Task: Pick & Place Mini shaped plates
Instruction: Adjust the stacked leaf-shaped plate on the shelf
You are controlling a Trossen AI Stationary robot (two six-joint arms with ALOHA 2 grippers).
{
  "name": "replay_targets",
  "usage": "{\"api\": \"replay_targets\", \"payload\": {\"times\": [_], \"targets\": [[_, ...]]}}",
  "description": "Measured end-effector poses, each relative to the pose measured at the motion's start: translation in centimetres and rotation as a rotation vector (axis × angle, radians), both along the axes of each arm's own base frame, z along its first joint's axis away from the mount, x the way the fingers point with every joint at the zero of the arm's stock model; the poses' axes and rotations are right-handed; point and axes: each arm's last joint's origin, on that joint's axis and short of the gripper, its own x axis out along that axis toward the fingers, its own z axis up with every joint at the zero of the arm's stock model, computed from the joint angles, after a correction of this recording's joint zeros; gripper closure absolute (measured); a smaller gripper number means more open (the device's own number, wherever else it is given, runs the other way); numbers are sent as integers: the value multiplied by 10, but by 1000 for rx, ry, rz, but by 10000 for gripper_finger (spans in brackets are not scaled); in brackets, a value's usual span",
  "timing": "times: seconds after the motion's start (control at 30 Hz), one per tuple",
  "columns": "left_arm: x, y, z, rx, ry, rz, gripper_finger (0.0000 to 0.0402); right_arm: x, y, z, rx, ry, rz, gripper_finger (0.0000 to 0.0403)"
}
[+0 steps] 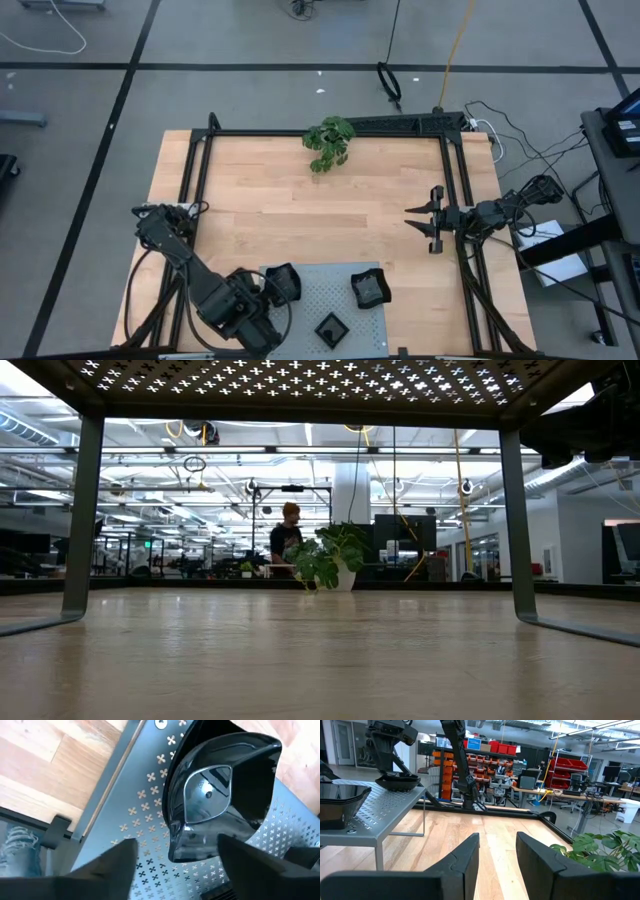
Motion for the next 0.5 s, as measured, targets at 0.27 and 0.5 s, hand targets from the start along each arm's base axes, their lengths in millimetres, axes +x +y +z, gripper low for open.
{"api": "replay_targets", "payload": {"times": [0.27,0.5], "targets": [[-6,-3,0,33,40,-94,7,0,0,0,0,0,0,284],[-21,-14,0,91,-3,-57,47,0,0,0,0,0,1,284]]}}
